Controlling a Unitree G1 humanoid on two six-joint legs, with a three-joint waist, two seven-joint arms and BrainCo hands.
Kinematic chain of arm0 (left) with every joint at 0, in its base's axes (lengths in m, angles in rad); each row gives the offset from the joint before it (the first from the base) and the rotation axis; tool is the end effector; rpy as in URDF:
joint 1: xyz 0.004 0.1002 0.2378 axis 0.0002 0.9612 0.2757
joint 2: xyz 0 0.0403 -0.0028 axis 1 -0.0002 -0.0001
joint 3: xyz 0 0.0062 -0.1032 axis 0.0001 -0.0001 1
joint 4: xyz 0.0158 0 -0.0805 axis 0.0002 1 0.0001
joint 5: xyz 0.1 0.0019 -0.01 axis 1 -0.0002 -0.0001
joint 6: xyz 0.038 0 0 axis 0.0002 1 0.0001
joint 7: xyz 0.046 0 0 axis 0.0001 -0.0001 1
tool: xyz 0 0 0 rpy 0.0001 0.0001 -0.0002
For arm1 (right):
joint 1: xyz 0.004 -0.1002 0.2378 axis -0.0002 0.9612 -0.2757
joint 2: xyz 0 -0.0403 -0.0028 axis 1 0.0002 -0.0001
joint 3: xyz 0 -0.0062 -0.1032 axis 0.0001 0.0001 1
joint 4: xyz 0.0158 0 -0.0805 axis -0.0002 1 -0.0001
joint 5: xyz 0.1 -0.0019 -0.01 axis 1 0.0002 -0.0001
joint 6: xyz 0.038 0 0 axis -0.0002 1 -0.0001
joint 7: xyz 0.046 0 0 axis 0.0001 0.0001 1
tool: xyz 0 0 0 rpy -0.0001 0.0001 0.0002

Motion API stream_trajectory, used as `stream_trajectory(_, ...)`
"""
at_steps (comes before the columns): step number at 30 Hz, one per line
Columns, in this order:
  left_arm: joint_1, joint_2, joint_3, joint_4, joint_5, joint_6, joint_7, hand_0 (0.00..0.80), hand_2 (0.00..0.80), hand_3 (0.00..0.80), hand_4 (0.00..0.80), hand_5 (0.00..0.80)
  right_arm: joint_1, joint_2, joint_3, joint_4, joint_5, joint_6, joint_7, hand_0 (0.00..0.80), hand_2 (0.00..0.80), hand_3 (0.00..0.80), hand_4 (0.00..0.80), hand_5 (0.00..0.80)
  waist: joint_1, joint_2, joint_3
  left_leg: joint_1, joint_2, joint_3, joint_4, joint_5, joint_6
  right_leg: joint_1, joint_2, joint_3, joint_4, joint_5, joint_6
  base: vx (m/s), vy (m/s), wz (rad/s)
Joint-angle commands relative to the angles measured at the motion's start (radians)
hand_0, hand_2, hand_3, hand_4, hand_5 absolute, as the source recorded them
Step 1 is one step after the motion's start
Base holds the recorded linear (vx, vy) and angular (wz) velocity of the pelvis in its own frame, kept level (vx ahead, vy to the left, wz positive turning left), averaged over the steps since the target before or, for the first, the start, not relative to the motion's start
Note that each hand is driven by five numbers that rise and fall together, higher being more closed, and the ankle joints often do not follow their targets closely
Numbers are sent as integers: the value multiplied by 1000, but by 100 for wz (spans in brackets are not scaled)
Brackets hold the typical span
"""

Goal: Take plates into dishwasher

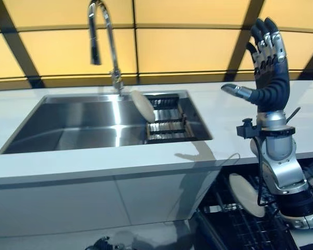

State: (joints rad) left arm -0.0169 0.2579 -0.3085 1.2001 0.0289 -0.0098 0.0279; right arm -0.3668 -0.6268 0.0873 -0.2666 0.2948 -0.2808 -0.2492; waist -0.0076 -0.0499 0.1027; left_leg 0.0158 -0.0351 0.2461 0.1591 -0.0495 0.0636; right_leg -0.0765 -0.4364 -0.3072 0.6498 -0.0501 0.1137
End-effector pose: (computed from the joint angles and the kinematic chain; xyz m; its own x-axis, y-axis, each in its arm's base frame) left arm 0.0810 0.2178 -0.1142 0.3783 0.1512 -0.9132 0.3191 0.9048 0.2819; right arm 0.2327 -0.1934 0.1987 0.6434 0.1331 0.7539 0.0315 0.9793 -0.1998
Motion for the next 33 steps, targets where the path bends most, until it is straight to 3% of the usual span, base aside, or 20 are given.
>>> stream_trajectory(1,-26,37,-16,-63,34,1,11,0,0,0,0,0,-97,-37,-67,8,4,-41,11,0,0,0,0,0,3,2,57,94,-61,-94,-139,-103,67,26,117,48,143,139,-33,161,196,58)
stream_trajectory(4,-37,51,-19,-68,31,23,13,0,0,0,0,0,-158,-39,-45,63,1,-13,1,0,0,0,0,0,18,23,57,113,-43,-123,-191,-70,55,-18,216,58,-14,55,-52,111,54,27)
stream_trajectory(6,-49,61,-5,-62,45,36,9,0,0,0,0,0,-198,-46,-36,93,8,7,0,0,0,0,0,0,27,32,54,108,-26,-124,-207,-55,48,-15,270,44,-197,59,-54,86,-30,36)
stream_trajectory(7,-50,62,-4,-60,46,38,8,0,0,0,0,0,-202,-48,-36,97,12,9,1,0,0,0,0,0,28,32,54,108,-25,-125,-208,-55,47,-13,278,46,-225,60,-52,135,-97,29)
stream_trajectory(8,-58,71,4,-55,61,48,3,0,0,0,0,0,-219,-54,-33,112,15,25,-6,0,0,0,0,0,31,28,47,102,-21,-151,-211,-57,36,2,343,84,-414,67,-36,133,-115,32)
stream_trajectory(11,-52,68,10,-33,87,37,1,0,0,0,0,0,-232,-57,-38,128,13,69,-10,0,0,0,0,0,34,17,41,97,-39,-195,-198,-65,27,-18,411,160,-614,99,-16,143,-111,43)
stream_trajectory(18,-34,72,44,-16,105,10,-13,0,0,0,0,0,-235,-66,-27,135,-35,149,-2,0,0,0,0,0,44,11,29,120,-60,-266,-193,-81,33,11,432,209,-668,121,-28,155,-156,47)
stream_trajectory(29,17,48,77,-27,95,-9,-28,0,0,0,0,0,-231,-122,3,179,-136,199,66,0,0,0,0,0,53,0,-14,161,-28,-200,-243,-89,3,132,435,142,-737,53,-55,134,-187,13)
stream_trajectory(33,40,47,84,-45,92,-16,-18,0,0,0,0,0,-239,-228,15,228,-362,183,81,0,0,0,0,0,53,-1,-14,165,-21,-177,-237,-96,-3,145,437,133,-737,39,-60,63,-82,1)
